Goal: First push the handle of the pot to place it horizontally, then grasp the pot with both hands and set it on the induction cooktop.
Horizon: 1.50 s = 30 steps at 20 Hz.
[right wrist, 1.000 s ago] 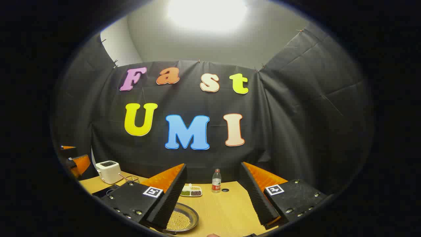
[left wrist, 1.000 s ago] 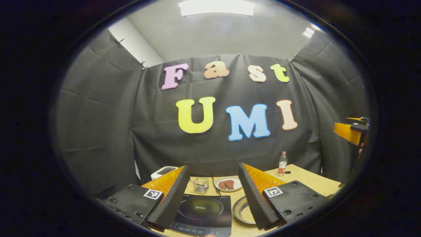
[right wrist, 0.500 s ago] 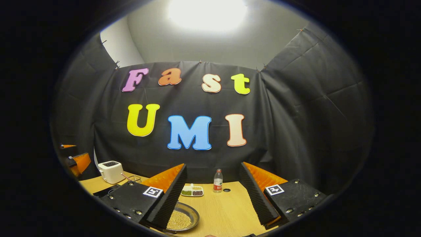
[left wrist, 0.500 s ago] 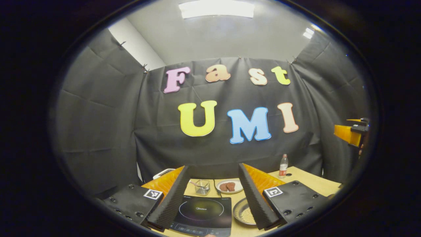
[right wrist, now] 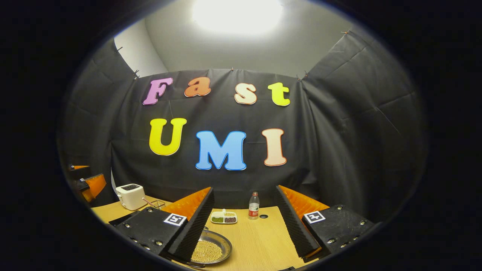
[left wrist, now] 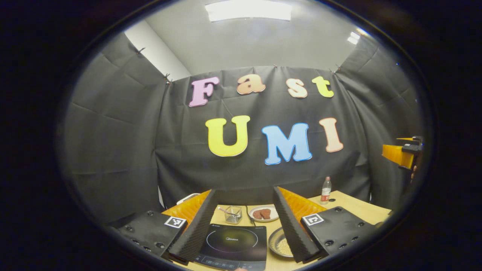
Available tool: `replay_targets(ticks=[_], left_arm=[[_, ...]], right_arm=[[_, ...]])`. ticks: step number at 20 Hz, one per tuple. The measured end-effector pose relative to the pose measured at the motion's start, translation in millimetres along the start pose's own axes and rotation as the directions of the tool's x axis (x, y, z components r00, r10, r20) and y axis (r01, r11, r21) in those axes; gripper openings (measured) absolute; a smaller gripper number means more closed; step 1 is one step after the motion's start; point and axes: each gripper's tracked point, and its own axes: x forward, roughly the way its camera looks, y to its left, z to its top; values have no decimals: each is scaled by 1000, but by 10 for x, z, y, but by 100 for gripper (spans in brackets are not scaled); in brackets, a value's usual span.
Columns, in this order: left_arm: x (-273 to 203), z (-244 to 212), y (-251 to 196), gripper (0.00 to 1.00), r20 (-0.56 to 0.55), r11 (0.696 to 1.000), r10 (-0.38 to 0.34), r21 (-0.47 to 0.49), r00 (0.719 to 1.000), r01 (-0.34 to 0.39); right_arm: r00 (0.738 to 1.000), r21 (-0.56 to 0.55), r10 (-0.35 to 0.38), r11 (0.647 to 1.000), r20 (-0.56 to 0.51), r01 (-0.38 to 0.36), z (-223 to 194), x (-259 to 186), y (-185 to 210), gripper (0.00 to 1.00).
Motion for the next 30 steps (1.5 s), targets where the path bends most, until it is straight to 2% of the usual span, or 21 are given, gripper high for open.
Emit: replay_targets(ticks=[1, 2, 3, 4, 7, 9, 10, 11, 12, 16, 17, 19, 20, 23, 24, 25, 30], left_arm=[[0, -5, 4, 94, 0, 1000, 1, 1, 1000, -1], [-3, -1, 15, 92, 0, 1000, 1, 1, 1000, -1], [1, -10, 17, 91, -1, 1000, 1, 1, 1000, -1], [4, -13, 25, 92, -1, 1000, 2, 0, 1000, -2], [4, -28, 65, 95, -3, 1000, 9, -2, 1000, -9], [1, -19, 89, 97, -2, 1000, 11, -5, 1000, -11], [2, -25, 110, 98, -1, 1000, 14, -4, 1000, -14], [5, -15, 127, 99, 1, 1000, 16, -2, 1000, -16], [2, -22, 144, 100, 3, 1000, 19, 0, 1000, -19], [-3, -41, 215, 95, 0, 1000, 23, 0, 1000, -23], [13, -39, 238, 93, 1, 1000, 24, 2, 1000, -24], [-4, -48, 276, 91, 0, 1000, 27, 4, 1000, -27], [-8, -54, 312, 100, 0, 999, 31, 7, 1000, -31], [-27, -21, 433, 91, 6, 999, 49, 7, 999, -49], [-30, -16, 474, 100, 8, 998, 56, 7, 998, -56], [-27, -18, 523, 96, 9, 998, 64, 9, 998, -64], [-59, -66, 760, 100, 2, 994, 104, 15, 995, -104]], right_arm=[[1000, 2, 0, 1000, -3, 0, -5, -4, 11, 90], [1000, 5, 6, 1000, -7, -6, -7, -4, 19, 92], [1000, 6, 10, 1000, -15, -10, -27, -7, 41, 84], [1000, 4, 10, 1000, -19, -9, -52, 27, 53, 84], [1000, 0, -1, 1000, -22, 1, -56, 24, 38, 56], [999, -3, 21, 1000, -29, -21, -70, 24, 98, 56], [999, -17, -32, 999, -26, 31, -68, 21, 39, 56], [999, -10, -43, 999, -13, 42, -37, 50, -27, 24], [999, -2, -37, 999, -9, 37, -11, 49, -11, 14], [1000, 4, -20, 1000, -13, 20, -32, 31, 29, 13], [1000, 11, -3, 1000, -17, 3, -69, 45, 128, 1], [999, 26, 29, 999, -14, -29, -93, 48, 210, 1], [999, 29, 43, 999, -16, -42, -103, 66, 263, 0], [994, 45, 94, 995, -63, -91, -241, 118, 440, 0], [990, 56, 116, 992, -82, -112, -287, 134, 514, 0], [986, 62, 134, 990, -98, -129, -338, 156, 578, 0], [957, 77, 230, 972, -175, -220, -597, 206, 954, 0]])
